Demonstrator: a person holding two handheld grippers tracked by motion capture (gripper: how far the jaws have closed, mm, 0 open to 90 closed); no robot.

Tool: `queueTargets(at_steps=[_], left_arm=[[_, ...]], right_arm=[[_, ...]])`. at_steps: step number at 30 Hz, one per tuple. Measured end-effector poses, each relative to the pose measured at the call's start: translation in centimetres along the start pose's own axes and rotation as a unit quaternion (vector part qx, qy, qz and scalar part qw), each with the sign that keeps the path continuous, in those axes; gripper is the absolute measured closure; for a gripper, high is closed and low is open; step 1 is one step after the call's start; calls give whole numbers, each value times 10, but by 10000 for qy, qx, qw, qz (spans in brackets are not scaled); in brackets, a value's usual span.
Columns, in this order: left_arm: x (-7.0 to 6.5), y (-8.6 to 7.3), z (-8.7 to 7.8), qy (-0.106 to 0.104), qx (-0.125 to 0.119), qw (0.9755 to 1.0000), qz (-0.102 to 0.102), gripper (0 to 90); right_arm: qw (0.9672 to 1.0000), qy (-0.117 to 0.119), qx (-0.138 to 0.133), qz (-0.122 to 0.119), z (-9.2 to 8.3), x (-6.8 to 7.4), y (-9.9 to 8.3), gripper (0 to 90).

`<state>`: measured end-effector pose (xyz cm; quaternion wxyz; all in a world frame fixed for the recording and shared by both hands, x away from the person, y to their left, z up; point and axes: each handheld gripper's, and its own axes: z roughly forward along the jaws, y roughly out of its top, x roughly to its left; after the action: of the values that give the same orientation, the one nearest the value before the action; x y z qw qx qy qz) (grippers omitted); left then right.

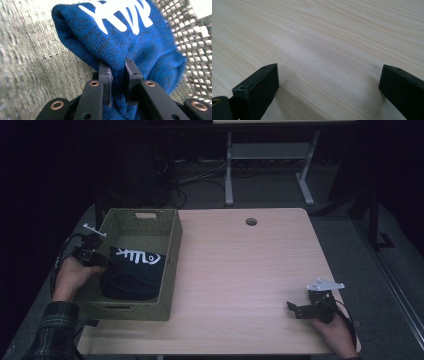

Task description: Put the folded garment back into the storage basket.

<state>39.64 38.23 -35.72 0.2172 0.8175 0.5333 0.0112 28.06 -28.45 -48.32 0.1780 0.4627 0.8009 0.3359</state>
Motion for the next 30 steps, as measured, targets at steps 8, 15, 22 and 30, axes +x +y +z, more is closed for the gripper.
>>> queueTargets(at_steps=[8, 15, 22, 30], left_arm=[[5, -2, 8, 297, 135, 9995, -1, 595], [4, -1, 7, 788, 11, 9969, -15, 305], [5, -3, -2, 944, -272, 9951, -139, 180], [-11, -4, -16, 788, -779, 9938, -135, 136]], right_arm=[[10000, -1, -2, 0, 0, 0, 0, 24], [10000, 0, -2, -2, 0, 0, 0, 24], [10000, -1, 0, -1, 0, 0, 0, 24], [10000, -1, -1, 0, 0, 0, 0, 25]])
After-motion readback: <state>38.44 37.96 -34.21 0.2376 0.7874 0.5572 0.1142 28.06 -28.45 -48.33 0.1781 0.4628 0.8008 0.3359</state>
